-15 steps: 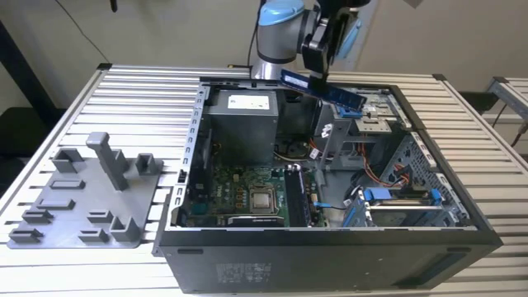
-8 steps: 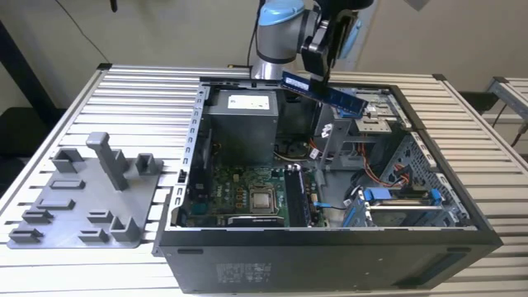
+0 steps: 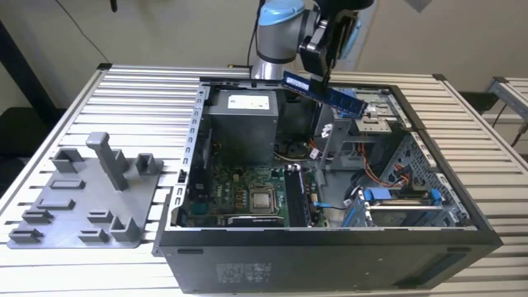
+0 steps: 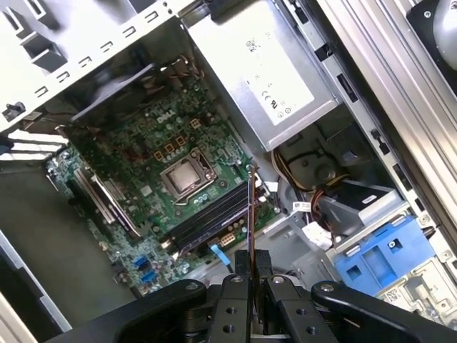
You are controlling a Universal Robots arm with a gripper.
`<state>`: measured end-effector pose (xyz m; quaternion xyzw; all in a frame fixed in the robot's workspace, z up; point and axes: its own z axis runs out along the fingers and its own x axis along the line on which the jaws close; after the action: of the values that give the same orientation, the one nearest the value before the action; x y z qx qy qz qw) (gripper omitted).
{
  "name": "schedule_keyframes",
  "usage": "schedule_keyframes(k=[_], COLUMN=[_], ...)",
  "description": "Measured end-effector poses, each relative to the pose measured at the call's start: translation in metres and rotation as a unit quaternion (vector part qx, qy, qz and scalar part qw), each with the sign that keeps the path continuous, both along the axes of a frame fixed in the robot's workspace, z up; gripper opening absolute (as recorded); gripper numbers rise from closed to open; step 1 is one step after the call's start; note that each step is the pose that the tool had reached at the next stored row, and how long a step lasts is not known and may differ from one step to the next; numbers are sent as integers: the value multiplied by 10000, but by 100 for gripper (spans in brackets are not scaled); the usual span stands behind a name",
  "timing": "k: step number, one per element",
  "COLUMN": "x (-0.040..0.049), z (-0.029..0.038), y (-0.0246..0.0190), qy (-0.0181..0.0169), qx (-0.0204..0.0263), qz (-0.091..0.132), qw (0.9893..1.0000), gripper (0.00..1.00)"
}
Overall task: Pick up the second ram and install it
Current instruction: 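Insert the second ram into the second slot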
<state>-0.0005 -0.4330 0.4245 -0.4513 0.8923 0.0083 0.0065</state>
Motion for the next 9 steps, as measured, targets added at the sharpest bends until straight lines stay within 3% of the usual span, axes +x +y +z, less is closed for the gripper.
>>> schedule_keyframes(k=[4,9], x=[0,0], z=[-1,-3], y=[0,0], qy=[0,0], qx=[0,0], qz=[-219,-563], qw=[9998,9984], gripper=[14,14])
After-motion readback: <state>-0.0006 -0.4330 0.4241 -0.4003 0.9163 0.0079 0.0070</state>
